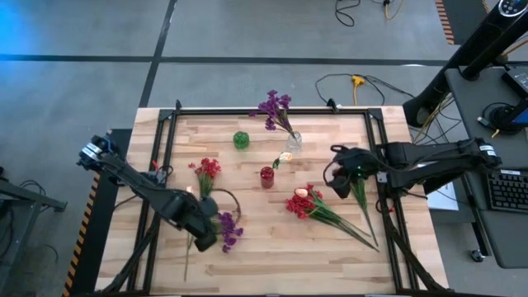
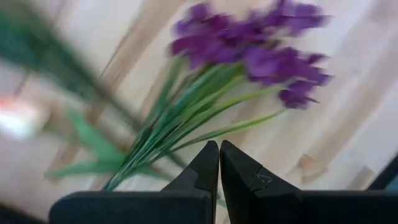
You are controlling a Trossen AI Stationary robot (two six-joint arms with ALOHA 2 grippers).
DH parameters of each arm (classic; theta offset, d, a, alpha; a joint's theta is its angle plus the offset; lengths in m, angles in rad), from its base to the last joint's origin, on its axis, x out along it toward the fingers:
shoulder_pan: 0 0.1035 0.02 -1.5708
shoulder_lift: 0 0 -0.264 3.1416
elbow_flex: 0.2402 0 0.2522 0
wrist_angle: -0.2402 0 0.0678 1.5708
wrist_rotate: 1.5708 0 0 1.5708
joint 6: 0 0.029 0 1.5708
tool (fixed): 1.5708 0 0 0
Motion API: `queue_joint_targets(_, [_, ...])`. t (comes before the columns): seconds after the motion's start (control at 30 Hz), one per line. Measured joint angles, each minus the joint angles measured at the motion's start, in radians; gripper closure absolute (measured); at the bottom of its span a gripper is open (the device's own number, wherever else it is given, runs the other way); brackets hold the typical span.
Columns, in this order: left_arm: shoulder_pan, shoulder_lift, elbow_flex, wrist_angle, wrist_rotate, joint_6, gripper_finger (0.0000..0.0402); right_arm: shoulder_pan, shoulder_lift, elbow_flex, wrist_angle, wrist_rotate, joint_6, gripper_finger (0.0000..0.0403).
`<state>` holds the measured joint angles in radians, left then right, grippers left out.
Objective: Sort flowers into vase by color
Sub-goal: Put the purple flowers into the transparent vase
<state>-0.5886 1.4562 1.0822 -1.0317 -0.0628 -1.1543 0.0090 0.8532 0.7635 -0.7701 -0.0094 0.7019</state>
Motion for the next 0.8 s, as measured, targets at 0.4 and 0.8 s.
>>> queue_joint_targets(0.4, [-0.093, 0.198, 0.221, -0.101, -0.061, 0.459, 0.0401, 0.223, 0.008, 0.000, -0.095, -0.051, 0.250, 0.0154])
queue_joint_targets(0.8, [-0.183, 0.203, 0.123, -0.112, -0.164, 0.418, 0.0390, 0.347, 0.131, 0.000, -0.078, -0.016, 0.321, 0.0154])
